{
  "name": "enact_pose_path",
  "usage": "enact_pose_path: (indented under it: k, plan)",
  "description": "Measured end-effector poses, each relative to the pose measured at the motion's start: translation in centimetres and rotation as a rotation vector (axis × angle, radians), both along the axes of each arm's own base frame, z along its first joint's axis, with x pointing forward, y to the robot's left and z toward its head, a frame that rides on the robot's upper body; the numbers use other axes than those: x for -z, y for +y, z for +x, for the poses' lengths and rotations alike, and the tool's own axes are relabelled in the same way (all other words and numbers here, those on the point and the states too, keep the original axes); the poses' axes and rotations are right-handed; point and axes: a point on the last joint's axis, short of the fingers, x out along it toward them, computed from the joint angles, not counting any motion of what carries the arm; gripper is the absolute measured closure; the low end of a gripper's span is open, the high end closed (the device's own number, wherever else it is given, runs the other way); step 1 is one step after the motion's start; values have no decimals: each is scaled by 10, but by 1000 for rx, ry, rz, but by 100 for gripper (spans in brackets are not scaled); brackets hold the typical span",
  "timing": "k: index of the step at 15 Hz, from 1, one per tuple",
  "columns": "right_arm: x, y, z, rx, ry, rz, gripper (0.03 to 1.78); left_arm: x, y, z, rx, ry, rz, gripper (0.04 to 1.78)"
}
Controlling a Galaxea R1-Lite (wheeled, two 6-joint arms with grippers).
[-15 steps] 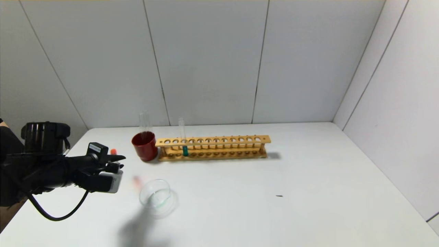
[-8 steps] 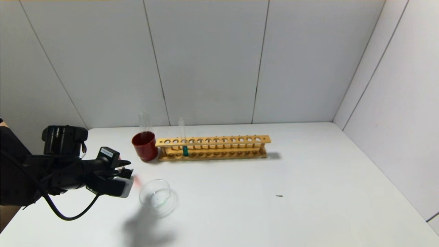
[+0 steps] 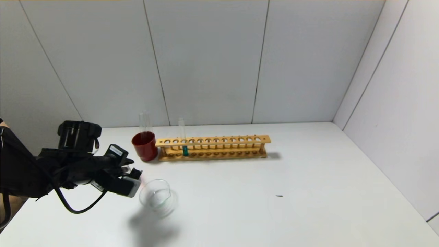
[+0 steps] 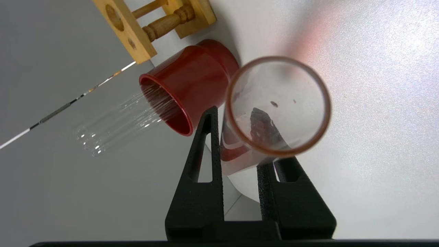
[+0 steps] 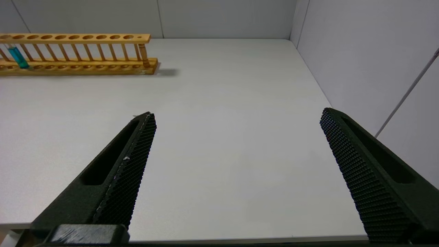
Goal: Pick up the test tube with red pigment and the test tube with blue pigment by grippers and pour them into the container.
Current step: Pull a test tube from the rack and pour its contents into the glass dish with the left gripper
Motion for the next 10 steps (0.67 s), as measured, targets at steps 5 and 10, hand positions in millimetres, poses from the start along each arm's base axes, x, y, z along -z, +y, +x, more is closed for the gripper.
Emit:
enact_pose_path:
  k: [5,10]
  plan:
    - [0,0,0,0,0,0,6,1,-14,12,28,-8,56,149]
    - [0,0,0,0,0,0,6,5,-19,23,91,-16,147,149]
